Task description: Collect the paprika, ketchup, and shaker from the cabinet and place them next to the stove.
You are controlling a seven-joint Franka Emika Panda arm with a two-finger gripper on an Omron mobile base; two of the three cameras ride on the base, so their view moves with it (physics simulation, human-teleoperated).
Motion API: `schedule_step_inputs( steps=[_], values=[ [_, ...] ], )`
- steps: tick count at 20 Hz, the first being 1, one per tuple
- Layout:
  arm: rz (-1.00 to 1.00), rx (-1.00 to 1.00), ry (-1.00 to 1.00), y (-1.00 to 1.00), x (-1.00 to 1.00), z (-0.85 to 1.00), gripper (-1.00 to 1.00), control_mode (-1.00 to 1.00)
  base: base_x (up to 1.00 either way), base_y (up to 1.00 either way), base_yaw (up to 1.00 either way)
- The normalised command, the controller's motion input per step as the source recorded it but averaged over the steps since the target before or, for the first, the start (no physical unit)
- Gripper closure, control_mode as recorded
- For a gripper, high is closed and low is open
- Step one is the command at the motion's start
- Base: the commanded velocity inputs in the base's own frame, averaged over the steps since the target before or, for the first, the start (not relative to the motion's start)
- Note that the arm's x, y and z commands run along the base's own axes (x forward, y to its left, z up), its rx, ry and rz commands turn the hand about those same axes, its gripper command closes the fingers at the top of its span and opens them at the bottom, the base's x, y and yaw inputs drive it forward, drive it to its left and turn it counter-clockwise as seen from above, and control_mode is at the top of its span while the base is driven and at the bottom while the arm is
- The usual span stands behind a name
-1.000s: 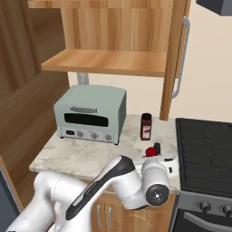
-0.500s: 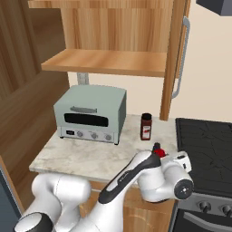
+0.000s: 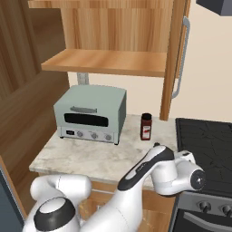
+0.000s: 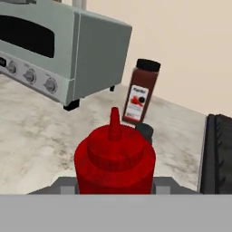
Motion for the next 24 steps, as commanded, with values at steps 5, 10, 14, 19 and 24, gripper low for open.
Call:
schedule_step_inputs(
  steps=[5, 10, 14, 19, 24],
  values=[
    [0.03, 0.03, 0.02, 0.0, 0.04, -0.21, 1.0, -1.0, 0.0, 0.0, 0.0],
    [0.0, 0.04, 0.0, 0.01, 0.1, -0.14, 1.0, -1.0, 0.0, 0.0, 0.0],
    [0.0, 0.0, 0.0, 0.09, 0.11, -0.3, 1.0, -1.0, 0.0, 0.0, 0.0],
    [0.0, 0.01, 0.0, 0.01, 0.1, -0.21, 1.0, -1.0, 0.0, 0.0, 0.0],
    [0.0, 0.05, -0.02, 0.0, 0.13, -0.07, 1.0, -1.0, 0.0, 0.0, 0.0]
  ],
)
